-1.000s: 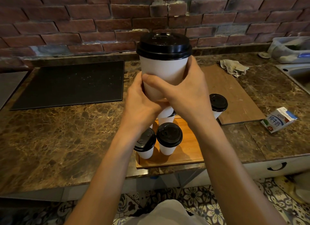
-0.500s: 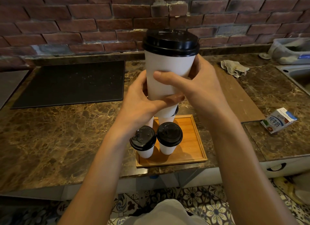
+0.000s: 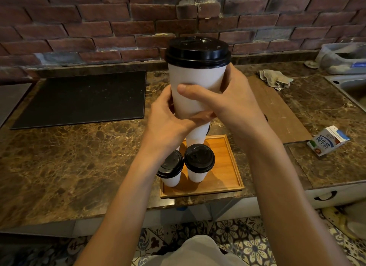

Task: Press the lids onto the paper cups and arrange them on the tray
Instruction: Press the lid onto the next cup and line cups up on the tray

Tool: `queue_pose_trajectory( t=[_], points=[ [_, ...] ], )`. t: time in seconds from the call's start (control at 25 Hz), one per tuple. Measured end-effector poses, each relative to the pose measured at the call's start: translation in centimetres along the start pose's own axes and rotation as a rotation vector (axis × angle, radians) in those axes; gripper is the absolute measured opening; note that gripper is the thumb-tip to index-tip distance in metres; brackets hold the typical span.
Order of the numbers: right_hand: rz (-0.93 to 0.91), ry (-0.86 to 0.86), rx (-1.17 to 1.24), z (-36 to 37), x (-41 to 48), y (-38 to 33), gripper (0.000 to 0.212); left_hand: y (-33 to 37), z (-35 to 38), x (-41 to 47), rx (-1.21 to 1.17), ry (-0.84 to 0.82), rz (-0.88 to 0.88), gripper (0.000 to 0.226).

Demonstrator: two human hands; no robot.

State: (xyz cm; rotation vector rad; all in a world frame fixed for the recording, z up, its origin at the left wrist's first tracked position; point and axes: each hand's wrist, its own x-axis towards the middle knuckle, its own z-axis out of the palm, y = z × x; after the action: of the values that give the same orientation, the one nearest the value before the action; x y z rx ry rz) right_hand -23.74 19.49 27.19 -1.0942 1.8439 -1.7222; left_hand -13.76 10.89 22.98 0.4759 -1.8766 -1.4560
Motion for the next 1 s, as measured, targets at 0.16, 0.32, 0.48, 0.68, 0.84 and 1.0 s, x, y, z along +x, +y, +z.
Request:
queue_pose_trajectory(
  t=[0.16,0.32,0.48,0.68,0.84,1.0],
  points=[
    [0.004,0.061,-0.004,0.8,0.1,0.0,0.068,-0.4,0.3,0.1,0.024,0.051,-0.009,0.072],
    [-0.003,0.141,-0.011,1.6,-0.1,0.2,0.072,-0.5,0.4,0.2,0.054,0.078,-0.016,0.066],
    [0.005,0.182,-0.023,2.2,-0.3,0.4,0.080,-0.6,0.4,0.3,0.082,0.079,-0.011,0.062],
    [-0.041,0.168,-0.010,1.4,0.0,0.2,0.071,-0.2,0.1,0.4,0.081,0.051,-0.010,0.067],
    [-0.061,0.117,0.036,0.5,0.2,0.3,0.062,0.0,-0.5,0.6,0.109,-0.009,-0.011,0.071],
    [-0.099,0.110,0.053,0.0,0.0,0.7,0.063,-0.6,-1.2,0.1,0.117,-0.050,-0.016,0.076]
  ],
)
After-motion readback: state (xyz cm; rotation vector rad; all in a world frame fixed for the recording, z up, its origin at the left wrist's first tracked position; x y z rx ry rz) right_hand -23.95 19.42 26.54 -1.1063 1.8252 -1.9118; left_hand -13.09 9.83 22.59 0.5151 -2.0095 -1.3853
